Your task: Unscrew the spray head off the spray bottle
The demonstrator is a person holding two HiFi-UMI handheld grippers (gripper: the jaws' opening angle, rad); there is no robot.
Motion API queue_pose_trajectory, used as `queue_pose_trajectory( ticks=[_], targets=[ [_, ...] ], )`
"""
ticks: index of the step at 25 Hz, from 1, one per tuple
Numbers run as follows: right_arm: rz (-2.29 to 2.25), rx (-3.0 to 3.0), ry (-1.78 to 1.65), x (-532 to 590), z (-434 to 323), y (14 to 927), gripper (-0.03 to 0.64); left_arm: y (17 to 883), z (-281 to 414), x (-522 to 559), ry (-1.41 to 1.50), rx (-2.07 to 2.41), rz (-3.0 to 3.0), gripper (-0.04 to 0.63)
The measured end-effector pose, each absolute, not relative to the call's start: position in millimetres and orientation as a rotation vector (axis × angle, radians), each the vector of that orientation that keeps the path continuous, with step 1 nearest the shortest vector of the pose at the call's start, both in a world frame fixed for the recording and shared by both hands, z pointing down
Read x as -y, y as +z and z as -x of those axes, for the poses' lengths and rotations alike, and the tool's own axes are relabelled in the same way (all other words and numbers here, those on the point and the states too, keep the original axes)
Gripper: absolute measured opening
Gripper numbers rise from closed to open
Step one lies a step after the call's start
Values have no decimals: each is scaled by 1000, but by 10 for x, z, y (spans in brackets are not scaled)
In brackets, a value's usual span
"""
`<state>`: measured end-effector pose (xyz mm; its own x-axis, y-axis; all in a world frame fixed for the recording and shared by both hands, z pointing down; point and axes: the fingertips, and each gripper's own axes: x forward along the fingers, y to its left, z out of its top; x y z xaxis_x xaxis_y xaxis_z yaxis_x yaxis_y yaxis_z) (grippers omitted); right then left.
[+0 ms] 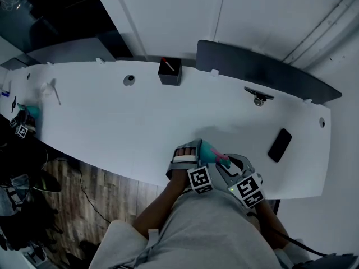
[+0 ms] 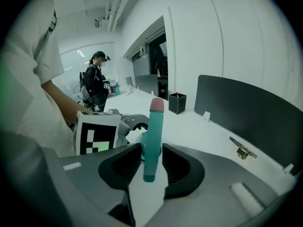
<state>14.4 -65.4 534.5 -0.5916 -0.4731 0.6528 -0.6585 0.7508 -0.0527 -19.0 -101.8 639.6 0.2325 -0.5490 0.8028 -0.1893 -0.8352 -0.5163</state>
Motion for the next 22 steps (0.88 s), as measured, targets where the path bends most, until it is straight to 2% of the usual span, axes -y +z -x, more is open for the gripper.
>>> queue_pose_trajectory(
  ticks=[1, 5, 12, 22],
  targets=[
    [-834, 2312, 369, 649, -138, 5350, 133, 6375, 196, 1014, -1636, -684, 2190, 403],
    [-736, 2307, 204, 606, -88, 5307, 130, 6343, 231, 1001, -1632, -652, 2171, 403],
    [-269, 2046, -701, 356, -75, 5278, 129, 6299, 133, 824, -1529, -503, 2266, 403],
    [-67, 1871, -1109, 303, -114, 5200, 131, 6176, 79, 759, -1397, -380, 2385, 402]
  ],
)
